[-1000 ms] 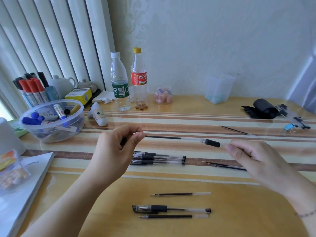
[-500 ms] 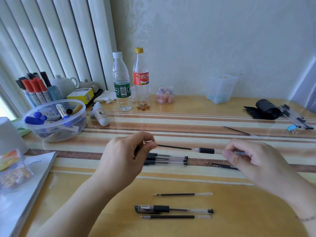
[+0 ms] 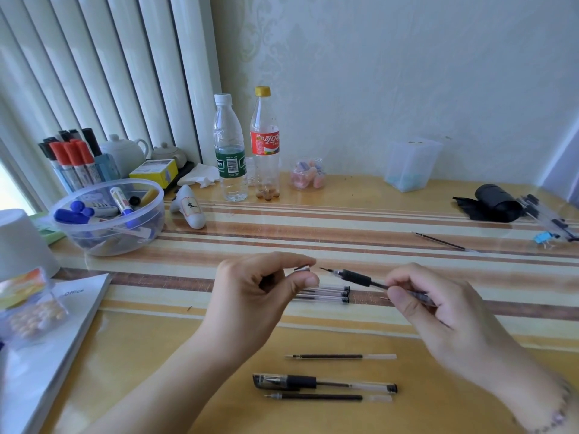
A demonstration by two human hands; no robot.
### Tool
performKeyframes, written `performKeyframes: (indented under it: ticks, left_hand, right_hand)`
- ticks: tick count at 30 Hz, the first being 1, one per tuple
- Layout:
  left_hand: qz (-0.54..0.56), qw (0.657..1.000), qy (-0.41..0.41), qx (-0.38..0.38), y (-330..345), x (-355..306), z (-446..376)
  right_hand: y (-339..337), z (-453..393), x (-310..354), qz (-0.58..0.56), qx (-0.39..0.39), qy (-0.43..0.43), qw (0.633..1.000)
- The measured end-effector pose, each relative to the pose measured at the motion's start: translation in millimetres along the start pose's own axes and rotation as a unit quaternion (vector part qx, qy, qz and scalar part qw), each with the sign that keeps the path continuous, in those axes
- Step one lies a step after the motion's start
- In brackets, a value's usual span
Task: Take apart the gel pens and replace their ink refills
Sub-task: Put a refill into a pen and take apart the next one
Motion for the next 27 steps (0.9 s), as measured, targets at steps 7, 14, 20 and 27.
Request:
performKeyframes:
  ticks: [7,14,20,27]
  left_hand:
    - [-0.015,0.999,-0.001,0.038,8.0,1.5,1.4]
    - [-0.026,0.995,-0.005,0.097,20.0,2.5,7.6]
    - [-0.058,0.99,0.015,0.127,23.7,-1.7,8.1]
    - [-0.068,0.989,0.006,0.129,22.8,2.6,7.5]
  right_hand:
    - [1.6,1.3,5.1,0.01,0.009,-0.002,1.0]
    - [1.2,1.3,13.1,0.009,0.008,-0.014,1.0]
    - [5.8,2.7,4.3,-0.016,0.029,0.045,0.998]
    - [10.1,4.2,4.3,-0.026,0.054,0.059,0.996]
Point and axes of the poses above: each hand's wrist, its own z-axis away from the middle knuckle, its own y-axis out of the palm, x = y × z, the point moved 8 cm from there along -z, towards the middle knuckle, and after that the axes turned 6 degrees about y, right-handed, at the moved point
